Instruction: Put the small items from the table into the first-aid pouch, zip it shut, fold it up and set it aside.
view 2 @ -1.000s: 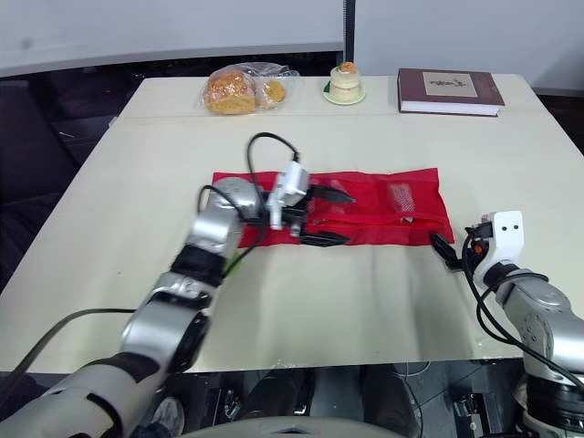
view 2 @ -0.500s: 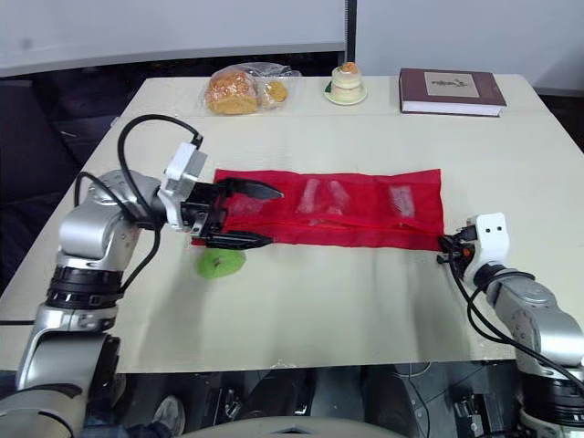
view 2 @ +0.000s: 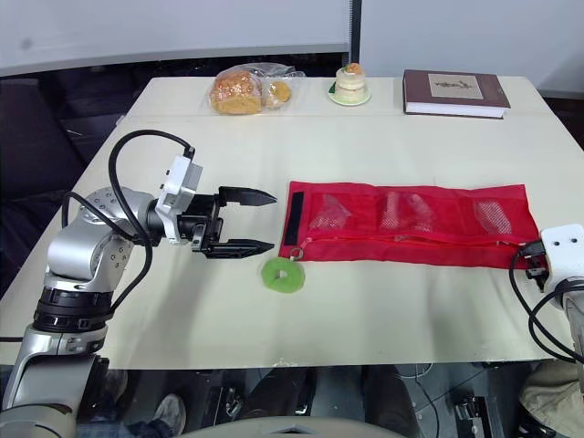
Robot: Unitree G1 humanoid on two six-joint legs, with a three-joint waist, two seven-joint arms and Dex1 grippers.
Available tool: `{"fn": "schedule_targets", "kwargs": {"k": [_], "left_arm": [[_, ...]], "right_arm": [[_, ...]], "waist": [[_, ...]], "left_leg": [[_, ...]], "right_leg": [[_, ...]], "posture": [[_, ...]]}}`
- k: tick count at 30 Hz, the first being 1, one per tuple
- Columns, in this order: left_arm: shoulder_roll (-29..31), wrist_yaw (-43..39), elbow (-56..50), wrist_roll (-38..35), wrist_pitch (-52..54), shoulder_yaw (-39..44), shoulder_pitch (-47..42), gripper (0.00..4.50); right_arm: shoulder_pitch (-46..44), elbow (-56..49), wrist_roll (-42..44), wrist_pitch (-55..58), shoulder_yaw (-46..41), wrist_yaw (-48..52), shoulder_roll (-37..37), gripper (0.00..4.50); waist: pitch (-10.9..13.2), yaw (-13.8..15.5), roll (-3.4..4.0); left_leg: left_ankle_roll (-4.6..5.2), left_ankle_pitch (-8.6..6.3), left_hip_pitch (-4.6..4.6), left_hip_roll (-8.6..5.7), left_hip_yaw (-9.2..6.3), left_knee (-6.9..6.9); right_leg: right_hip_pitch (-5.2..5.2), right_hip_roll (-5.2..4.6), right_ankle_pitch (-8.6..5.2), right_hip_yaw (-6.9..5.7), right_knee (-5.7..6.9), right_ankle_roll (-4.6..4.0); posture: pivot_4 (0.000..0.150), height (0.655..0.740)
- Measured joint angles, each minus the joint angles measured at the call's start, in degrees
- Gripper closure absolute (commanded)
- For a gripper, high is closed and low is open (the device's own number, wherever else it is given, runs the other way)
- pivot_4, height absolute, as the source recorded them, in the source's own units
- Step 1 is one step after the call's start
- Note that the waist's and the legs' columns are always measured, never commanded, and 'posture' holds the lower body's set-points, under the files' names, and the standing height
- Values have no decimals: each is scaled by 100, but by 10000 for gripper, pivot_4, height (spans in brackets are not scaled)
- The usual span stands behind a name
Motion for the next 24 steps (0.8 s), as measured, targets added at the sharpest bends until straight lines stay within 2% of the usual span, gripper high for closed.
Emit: {"fn": "schedule_targets", "kwargs": {"k": [2, 3, 6, 11, 14, 15, 18, 20, 24], "left_arm": [[21, 192, 76, 140, 42, -66, -6, 0], [25, 285, 147, 182, 105, -101, -13, 0], [26, 637, 470, 341, 350, -161, -43, 0], [-150, 1388, 1218, 94, 1705, 17, -374, 0], [-233, 1652, 1544, -11, 2217, 69, -530, 0], [-318, 1879, 1775, -33, 2579, 74, -644, 0], [-440, 2048, 1865, -147, 3124, 83, -659, 0], [-759, 2289, 1870, -415, 3866, 114, -700, 0], [-1044, 2613, 2045, -485, 4281, 174, -870, 0]], "right_arm": [[1, -314, 93, -29, -86, 184, -16, 1173], [1, -455, 173, -32, -153, 270, -25, 372], [28, -943, 531, 2, -434, 643, -32, 372], [387, -2035, 1975, -67, -858, 1874, 37, 372], [431, -2425, 2528, -32, -882, 2144, 37, 372], [407, -2627, 2955, 8, -887, 2212, 38, 372], [330, -2878, 3404, 25, -884, 2237, 31, 372], [273, -3082, 3694, 24, -743, 2185, -32, 372], [334, -3150, 3575, -5, -518, 2094, -222, 372]], "waist": [[0, -20, 2], [0, -30, 2], [1, -30, 0], [2, -46, -2], [2, -63, -2], [2, -60, -2], [3, -65, -3], [5, -42, -9], [3, -17, -14]], "left_leg": [[1, -1, 0, -1, 0, 0], [1, -1, 0, -1, 0, 0], [3, -1, 0, -1, -4, 0], [20, -12, -1, -1, -12, 2], [17, -10, -1, -1, -13, 3], [14, -8, -1, -1, -15, 3], [4, -2, -1, -1, -15, 3], [3, -2, -3, -4, -18, 4], [0, 0, -2, -5, -18, 5]], "right_leg": [[0, 1, 0, -1, -1, 0], [1, 1, 0, -2, -1, 0], [2, 1, 0, -6, -2, 1], [4, 2, -1, -13, -2, 2], [5, 1, -1, -13, -2, 2], [5, 0, -1, -14, -2, 2], [4, -1, -1, -13, -3, 2], [5, -4, -1, -16, -4, 2], [5, -4, 0, -16, -2, 2]], "posture": [[1500, 7289], [1500, 7289], [1500, 7289], [1500, 7289], [1500, 7289], [1500, 7289], [1500, 7289], [1500, 7289], [1500, 7289]]}}
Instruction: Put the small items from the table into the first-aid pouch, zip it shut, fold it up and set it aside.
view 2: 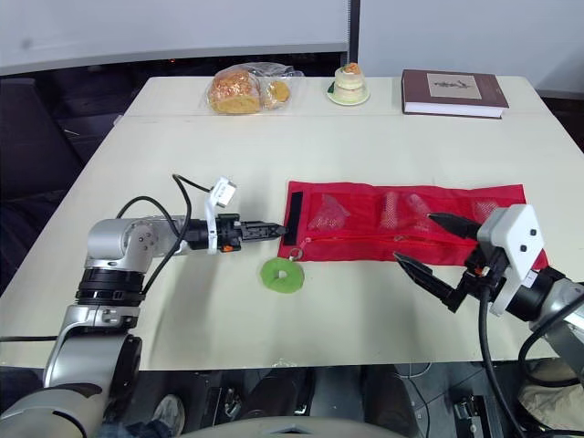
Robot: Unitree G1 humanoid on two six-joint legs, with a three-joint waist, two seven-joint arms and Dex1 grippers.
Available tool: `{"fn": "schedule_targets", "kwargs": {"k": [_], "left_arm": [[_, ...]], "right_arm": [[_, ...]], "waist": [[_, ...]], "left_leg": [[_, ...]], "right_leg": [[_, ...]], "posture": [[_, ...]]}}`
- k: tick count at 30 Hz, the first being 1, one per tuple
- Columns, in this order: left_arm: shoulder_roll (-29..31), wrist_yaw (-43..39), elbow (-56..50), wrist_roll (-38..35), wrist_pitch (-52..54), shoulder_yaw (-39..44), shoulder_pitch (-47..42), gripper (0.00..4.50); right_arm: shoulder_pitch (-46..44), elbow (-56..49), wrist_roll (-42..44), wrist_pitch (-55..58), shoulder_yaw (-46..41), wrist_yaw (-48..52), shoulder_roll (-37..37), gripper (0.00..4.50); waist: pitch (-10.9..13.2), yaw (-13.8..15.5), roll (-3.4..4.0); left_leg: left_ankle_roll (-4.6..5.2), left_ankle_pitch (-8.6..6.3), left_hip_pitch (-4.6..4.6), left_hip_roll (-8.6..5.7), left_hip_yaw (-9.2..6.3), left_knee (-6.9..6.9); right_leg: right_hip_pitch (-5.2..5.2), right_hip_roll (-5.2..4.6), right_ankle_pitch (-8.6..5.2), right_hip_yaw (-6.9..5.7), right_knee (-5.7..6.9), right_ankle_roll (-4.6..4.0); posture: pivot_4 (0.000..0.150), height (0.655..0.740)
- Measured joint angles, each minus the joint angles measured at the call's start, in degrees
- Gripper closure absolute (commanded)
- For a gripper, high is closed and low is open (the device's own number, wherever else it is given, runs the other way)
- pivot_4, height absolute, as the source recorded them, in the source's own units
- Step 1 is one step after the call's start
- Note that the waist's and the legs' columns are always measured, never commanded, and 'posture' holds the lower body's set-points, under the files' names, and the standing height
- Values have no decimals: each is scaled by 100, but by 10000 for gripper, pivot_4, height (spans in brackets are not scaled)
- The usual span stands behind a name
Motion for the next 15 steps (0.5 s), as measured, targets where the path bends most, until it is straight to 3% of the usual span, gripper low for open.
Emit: {"fn": "schedule_targets", "kwargs": {"k": [6, 7, 9, 15], "left_arm": [[-584, 412, 693, -118, 375, 414, -435, 0], [-675, 477, 842, -171, 437, 539, -486, 5035], [-804, 548, 1100, -235, 572, 664, -546, 8717], [-866, 536, 1489, -295, 693, 782, -656, 37261]], "right_arm": [[4, 4, -200, -259, 107, -54, -30, 372], [4, 1, -204, -259, 107, -64, -51, 0], [0, -9, -202, -259, 107, -86, -81, 0], [-9, -63, -132, -253, 107, -252, -85, 0]], "waist": [[-2, 113, 1], [-2, 118, 0], [-2, 115, -1], [0, 83, -3]], "left_leg": [[-1, 0, 0, -5, 1, 3], [-1, 0, 0, -6, 0, 4], [-1, 0, 0, -7, -1, 5], [-3, 1, -1, -2, -1, 3]], "right_leg": [[2, -3, 0, 1, 1, 0], [3, -4, 0, 0, 1, 0], [3, -5, 0, 0, 1, 0], [-1, -4, 0, 2, 1, 0]], "posture": [[1500, 7289], [1500, 7289], [1500, 7289], [1500, 7289]]}}
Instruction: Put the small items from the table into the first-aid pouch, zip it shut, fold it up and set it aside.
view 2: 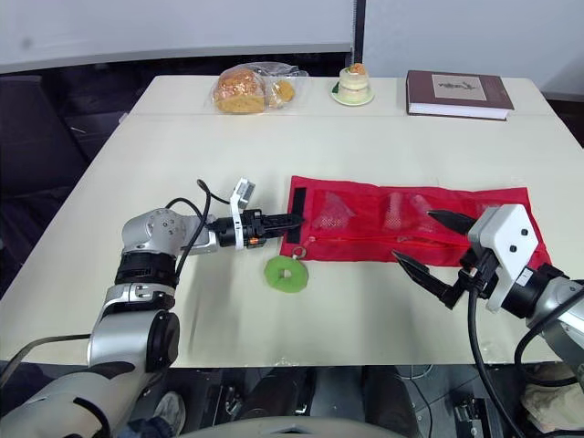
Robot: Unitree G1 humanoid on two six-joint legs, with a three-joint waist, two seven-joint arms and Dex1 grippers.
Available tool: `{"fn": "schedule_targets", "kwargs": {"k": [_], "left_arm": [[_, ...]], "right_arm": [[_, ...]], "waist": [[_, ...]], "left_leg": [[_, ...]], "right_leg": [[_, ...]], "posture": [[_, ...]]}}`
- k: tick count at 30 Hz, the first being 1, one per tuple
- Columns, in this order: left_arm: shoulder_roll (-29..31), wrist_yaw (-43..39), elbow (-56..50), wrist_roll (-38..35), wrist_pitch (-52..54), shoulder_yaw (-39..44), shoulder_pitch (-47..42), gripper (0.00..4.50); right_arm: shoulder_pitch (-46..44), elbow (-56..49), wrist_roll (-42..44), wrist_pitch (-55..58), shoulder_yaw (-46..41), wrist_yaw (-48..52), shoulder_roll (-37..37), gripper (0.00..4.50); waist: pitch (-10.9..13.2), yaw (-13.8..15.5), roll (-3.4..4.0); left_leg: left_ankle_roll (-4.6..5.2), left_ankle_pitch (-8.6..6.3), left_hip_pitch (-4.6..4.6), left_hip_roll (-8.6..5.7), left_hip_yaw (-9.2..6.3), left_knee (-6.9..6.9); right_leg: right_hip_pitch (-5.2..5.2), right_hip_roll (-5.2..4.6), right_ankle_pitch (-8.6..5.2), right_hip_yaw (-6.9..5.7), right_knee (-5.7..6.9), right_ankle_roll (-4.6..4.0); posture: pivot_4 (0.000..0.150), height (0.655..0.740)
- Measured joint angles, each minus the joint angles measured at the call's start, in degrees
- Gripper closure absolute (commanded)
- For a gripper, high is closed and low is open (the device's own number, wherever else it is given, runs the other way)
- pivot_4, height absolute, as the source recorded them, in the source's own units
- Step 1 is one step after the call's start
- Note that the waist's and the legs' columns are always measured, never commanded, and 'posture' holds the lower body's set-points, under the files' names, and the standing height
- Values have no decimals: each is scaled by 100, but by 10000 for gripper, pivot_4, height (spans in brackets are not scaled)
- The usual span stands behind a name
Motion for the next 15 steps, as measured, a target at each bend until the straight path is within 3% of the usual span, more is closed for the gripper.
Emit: {"fn": "schedule_targets", "kwargs": {"k": [1, 2, 10, 15], "left_arm": [[13, -55, -1, -5, 0, 0, -15, 41781], [16, -81, -3, -6, 0, 0, -18, 43472], [35, -92, -22, -11, -11, 6, 52, 43472], [35, -43, -135, -111, 10, 69, 162, 43472]], "right_arm": [[-21, -4, 23, 0, 7, -45, -2, 0], [-39, -4, 34, 1, 34, -70, -6, 0], [-176, -19, 196, 37, 455, -252, -15, 0], [-1146, 83, 220, 429, 2243, -568, 432, 0]], "waist": [[0, 1, 0], [0, 3, 0], [0, -2, 0], [0, -65, -1]], "left_leg": [[0, 0, 0, 0, 0, 0], [0, 0, 0, 0, 0, 0], [0, 0, 0, 1, 0, -1], [-5, 2, 0, 8, 1, -5]], "right_leg": [[0, 0, 0, 0, 0, 0], [0, 0, 0, 0, 0, 0], [0, -2, 0, 3, -1, 0], [-6, -13, 0, 4, 1, -2]], "posture": [[1500, 7289], [1500, 7289], [1500, 7289], [1500, 7289]]}}
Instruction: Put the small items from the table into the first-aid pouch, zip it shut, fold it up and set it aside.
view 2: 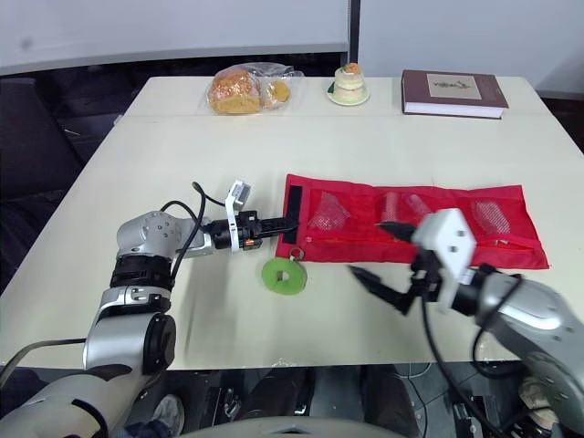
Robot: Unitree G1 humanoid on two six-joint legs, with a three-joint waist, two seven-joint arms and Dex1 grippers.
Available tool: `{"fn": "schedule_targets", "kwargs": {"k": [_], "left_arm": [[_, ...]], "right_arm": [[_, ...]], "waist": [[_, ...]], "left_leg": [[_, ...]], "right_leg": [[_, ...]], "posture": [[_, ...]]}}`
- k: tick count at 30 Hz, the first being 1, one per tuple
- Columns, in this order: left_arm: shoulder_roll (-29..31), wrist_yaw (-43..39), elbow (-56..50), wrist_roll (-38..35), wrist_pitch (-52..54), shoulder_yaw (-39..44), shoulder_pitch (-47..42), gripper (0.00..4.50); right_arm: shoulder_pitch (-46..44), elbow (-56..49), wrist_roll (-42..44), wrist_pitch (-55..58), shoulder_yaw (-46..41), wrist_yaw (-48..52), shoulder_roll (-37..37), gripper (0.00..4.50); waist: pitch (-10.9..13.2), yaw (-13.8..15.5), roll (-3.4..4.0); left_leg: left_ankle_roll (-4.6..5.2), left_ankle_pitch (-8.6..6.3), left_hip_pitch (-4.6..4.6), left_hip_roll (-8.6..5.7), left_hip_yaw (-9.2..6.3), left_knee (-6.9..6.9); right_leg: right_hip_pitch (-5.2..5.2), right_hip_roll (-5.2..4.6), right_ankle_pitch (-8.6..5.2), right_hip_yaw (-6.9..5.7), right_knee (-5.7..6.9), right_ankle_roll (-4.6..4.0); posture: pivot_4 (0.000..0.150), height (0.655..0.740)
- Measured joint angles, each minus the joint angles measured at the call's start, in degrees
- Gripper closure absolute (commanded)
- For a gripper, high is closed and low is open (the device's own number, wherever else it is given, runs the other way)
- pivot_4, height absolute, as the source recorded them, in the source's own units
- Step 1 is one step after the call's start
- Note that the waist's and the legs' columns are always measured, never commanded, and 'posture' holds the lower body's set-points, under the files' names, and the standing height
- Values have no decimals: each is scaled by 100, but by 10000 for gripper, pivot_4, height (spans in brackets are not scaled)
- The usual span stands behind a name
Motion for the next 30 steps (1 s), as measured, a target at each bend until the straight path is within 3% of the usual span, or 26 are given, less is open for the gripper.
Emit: {"fn": "schedule_targets", "kwargs": {"k": [7, 15, 24, 27, 29, 30], "left_arm": [[-175, 144, -206, -90, 33, -13, 70, 43472], [-318, 307, -208, -68, -146, -25, 51, 43472], [-439, 495, -207, -64, -245, -18, 1, 43472], [-475, 533, -207, -61, -292, -19, 1, 45000], [-491, 541, -207, -61, -306, -19, 1, 45000], [-497, 550, -207, -61, -313, -20, 1, 45000]], "right_arm": [[-1286, 1233, -483, 361, 1937, 391, 545, 0], [-2268, 2483, -1432, 44, 3116, 1077, 952, 0], [-2771, 3634, -2681, -646, 4047, 1573, 1381, 0], [-2833, 3806, -3084, -945, 4188, 1647, 1422, 9062], [-2836, 3849, -3335, -1072, 4211, 1641, 1426, 18650], [-2846, 3858, -3498, -1153, 4250, 1640, 1408, 21380]], "waist": [[2, 68, -9], [2, 59, -9], [2, 37, -8], [0, 38, -9], [-1, 40, -9], [-1, 41, -9]], "left_leg": [[1, 0, -8, -12, -8, 5], [0, 1, -7, -14, -9, 5], [-2, 2, -8, -17, -13, 5], [-4, 3, -7, -17, -15, 6], [-5, 3, -6, -17, -16, 6], [-5, 3, -7, -18, -17, 6]], "right_leg": [[0, 9, 1, -10, -4, 0], [-2, 10, 1, -12, -2, 0], [-4, 10, 1, -13, 0, 0], [-3, 10, 1, -15, 1, 0], [-3, 10, 1, -16, 1, -1], [-3, 10, 1, -15, 1, -1]], "posture": [[1500, 7289], [1500, 7289], [1500, 7289], [1500, 7289], [1500, 7289], [1500, 7289]]}}
